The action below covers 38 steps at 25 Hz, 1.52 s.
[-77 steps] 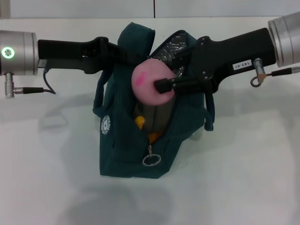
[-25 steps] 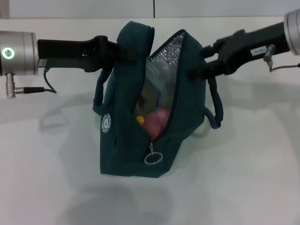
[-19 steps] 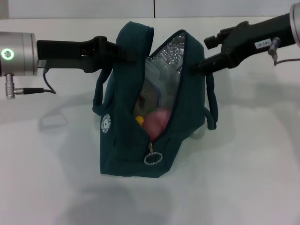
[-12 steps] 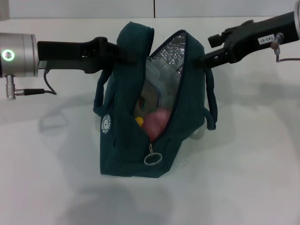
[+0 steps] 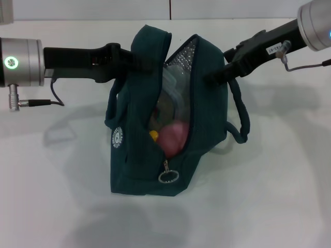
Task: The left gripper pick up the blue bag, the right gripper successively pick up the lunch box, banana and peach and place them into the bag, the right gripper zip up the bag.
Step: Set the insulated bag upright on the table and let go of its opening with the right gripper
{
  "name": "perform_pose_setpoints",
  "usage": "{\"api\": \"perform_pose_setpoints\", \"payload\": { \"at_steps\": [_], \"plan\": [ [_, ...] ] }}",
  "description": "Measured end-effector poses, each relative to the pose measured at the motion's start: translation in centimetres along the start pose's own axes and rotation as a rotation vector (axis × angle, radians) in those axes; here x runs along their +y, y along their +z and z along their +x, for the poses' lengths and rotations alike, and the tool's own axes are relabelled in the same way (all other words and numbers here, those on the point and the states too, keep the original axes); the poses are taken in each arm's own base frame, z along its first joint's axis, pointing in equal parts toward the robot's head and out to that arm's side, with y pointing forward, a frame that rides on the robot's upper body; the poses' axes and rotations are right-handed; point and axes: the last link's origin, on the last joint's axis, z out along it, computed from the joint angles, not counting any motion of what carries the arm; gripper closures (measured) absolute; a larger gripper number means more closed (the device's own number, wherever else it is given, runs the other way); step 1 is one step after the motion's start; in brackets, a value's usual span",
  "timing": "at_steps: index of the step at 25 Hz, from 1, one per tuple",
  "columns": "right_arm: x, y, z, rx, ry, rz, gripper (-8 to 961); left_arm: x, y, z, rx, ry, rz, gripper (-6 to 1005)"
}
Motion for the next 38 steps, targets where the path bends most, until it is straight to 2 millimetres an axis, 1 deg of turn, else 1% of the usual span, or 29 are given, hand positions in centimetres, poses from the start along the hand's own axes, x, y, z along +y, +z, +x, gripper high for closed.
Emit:
{"api": "perform_pose_setpoints", "payload": {
  "at_steps": [8, 15, 21, 27, 34, 38],
  "plan": [
    [-0.3, 0.2, 0.2, 0.031, 0.027, 0.022, 83, -0.1, -0.1, 0.0, 0.005, 0.004, 0.003, 952],
    [0.2, 0.2, -0.4, 0.014, 0.017, 0.014, 83, -0.1, 0.0, 0.1, 0.006, 0.008, 0.003, 952],
    [0.5, 0.9, 0.1, 0.059, 0.018, 0.011, 84, -0.1, 0.0, 0.0, 0.006, 0.008, 0.004, 951],
    [0.1, 0.7, 1.0, 0.115, 0.042, 0.043, 83, -0.1, -0.1, 0.0, 0.007, 0.008, 0.004, 952],
    [-0.1, 0.5, 1.1, 0.116, 0.096, 0.049, 83, -0.1, -0.1, 0.0, 0.007, 0.01, 0.005, 952],
    [-0.3, 0.4, 1.1, 0.106, 0.12, 0.048, 144, -0.1, -0.1, 0.0, 0.006, 0.012, 0.004, 952]
  ]
}}
